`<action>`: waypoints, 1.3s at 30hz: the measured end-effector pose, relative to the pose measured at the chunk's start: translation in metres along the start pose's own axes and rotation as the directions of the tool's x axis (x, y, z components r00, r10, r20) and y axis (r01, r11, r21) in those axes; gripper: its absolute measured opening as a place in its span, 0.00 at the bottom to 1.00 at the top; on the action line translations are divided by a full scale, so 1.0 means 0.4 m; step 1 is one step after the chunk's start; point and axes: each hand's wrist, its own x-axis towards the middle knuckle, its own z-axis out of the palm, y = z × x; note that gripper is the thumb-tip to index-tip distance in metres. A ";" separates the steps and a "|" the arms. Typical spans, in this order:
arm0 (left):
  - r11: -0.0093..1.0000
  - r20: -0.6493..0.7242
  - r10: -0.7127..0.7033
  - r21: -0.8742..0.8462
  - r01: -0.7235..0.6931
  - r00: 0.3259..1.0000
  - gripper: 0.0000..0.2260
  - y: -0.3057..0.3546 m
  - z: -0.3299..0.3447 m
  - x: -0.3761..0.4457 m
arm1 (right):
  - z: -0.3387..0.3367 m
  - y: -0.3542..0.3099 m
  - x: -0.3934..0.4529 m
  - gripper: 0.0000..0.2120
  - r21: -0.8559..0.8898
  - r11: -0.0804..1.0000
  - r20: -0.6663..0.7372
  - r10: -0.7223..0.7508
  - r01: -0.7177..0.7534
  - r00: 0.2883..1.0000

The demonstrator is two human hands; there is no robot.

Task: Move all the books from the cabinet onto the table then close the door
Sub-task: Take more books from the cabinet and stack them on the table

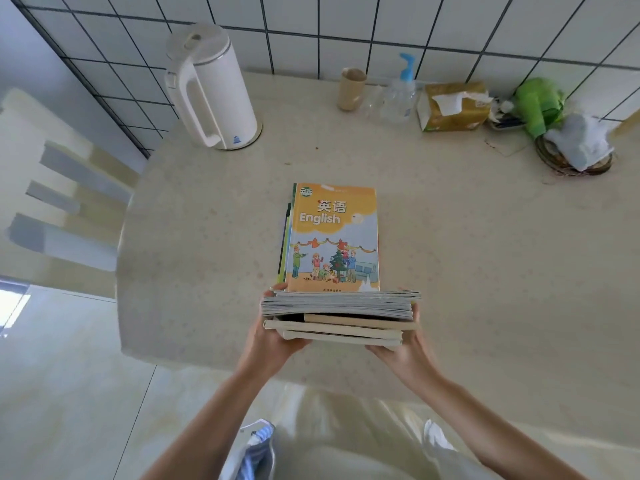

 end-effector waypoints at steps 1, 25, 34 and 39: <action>0.998 0.032 -0.049 0.032 0.048 0.998 0.31 0.009 0.000 -0.004 | 0.000 0.004 0.002 0.32 0.028 0.999 -0.007 0.029 -0.029 1.000; 0.947 -0.003 -0.322 0.013 0.322 0.947 0.19 0.177 -0.059 0.243 | -0.114 -0.130 0.279 0.20 0.452 0.725 0.329 0.407 -0.520 0.852; 0.847 -0.042 -0.515 0.125 0.516 0.856 0.23 0.108 -0.006 0.303 | -0.101 -0.088 0.404 0.20 0.183 0.710 0.451 0.554 -0.680 0.700; 0.856 0.013 -0.515 0.062 0.514 0.857 0.18 0.124 -0.001 0.341 | -0.101 -0.061 0.414 0.23 0.233 0.661 0.479 0.560 -0.713 0.676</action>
